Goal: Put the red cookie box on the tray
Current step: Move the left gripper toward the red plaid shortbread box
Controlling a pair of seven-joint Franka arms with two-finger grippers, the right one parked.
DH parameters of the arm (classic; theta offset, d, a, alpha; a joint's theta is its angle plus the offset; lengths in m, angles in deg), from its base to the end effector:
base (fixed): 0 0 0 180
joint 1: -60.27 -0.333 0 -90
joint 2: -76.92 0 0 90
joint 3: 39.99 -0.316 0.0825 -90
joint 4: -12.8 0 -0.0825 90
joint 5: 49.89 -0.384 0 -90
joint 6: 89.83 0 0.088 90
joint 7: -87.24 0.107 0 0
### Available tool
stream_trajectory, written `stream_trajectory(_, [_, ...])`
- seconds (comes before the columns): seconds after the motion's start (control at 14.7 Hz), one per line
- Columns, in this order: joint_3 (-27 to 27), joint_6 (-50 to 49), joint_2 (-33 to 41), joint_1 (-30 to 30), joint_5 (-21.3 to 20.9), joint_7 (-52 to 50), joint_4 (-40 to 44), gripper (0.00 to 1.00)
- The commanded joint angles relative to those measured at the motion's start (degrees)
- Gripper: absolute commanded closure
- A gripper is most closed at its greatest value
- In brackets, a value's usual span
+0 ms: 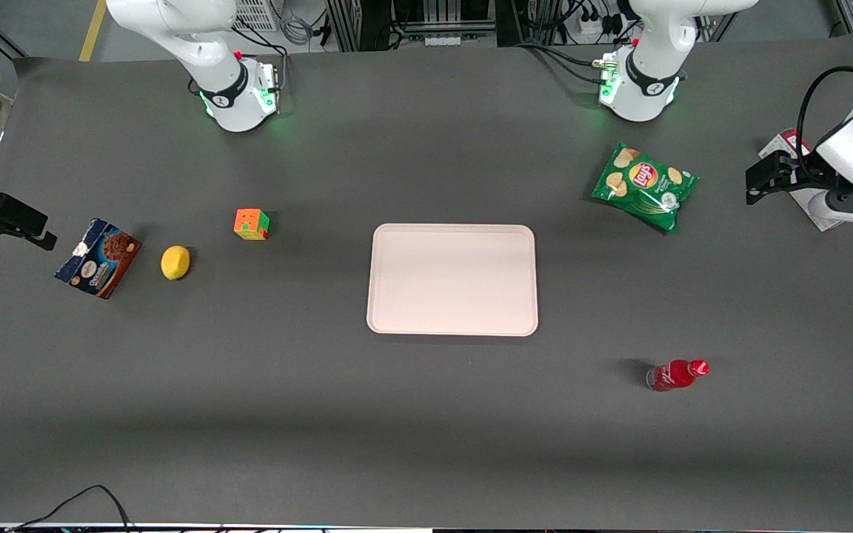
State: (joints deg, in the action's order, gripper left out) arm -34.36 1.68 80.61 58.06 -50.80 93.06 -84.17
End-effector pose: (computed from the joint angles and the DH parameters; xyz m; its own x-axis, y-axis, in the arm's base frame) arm 0.5339 -0.0318 0.6042 0.9865 -0.1605 -0.0333 -0.1612 -0.9867 -0.0189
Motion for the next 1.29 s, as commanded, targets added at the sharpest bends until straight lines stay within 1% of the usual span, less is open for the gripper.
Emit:
stream_trajectory(0.0, [-0.1,-1.1,0.4,0.1,0.3,-0.2,0.6,0.00])
stream_trajectory(0.27, [-0.3,-1.4,1.1,-0.1,0.1,0.4,0.1,0.00])
stream_trajectory(0.41, [-2.4,-2.3,1.5,0.0,-0.2,1.5,-0.2,0.00])
stream_trajectory(0.54, [-3.8,-1.7,2.7,-0.2,-1.0,6.6,-1.9,0.00])
stream_trajectory(0.61, [-5.7,-1.2,3.8,-0.2,-1.6,8.3,-3.6,0.00])
stream_trajectory(0.81, [-10.6,-0.8,7.8,-0.2,-1.6,9.0,-10.3,0.00])
stream_trajectory(0.95, [-15.4,-1.2,8.5,-0.2,-1.6,9.2,-12.9,0.00])
stream_trajectory(1.09, [-18.8,-0.1,8.9,-0.3,-2.1,12.6,-15.1,0.00])
stream_trajectory(1.22, [-20.3,4.1,11.8,-1.9,-4.7,15.6,-20.4,0.00])
